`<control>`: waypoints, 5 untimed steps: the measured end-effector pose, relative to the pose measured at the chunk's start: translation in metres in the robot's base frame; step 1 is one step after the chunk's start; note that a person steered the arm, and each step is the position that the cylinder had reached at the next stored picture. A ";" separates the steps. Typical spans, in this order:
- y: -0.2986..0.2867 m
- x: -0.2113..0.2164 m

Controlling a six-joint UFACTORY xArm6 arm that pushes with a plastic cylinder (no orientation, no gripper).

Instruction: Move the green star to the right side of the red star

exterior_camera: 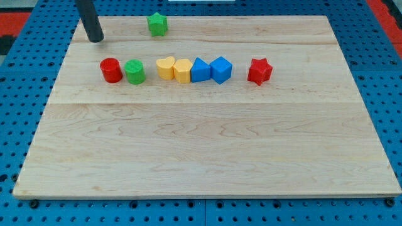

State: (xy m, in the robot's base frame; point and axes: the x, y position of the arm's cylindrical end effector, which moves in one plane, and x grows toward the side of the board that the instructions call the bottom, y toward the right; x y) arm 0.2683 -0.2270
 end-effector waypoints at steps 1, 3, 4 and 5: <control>0.000 -0.020; 0.094 -0.058; 0.109 -0.075; 0.119 -0.075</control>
State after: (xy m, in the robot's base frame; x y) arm 0.1928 -0.1076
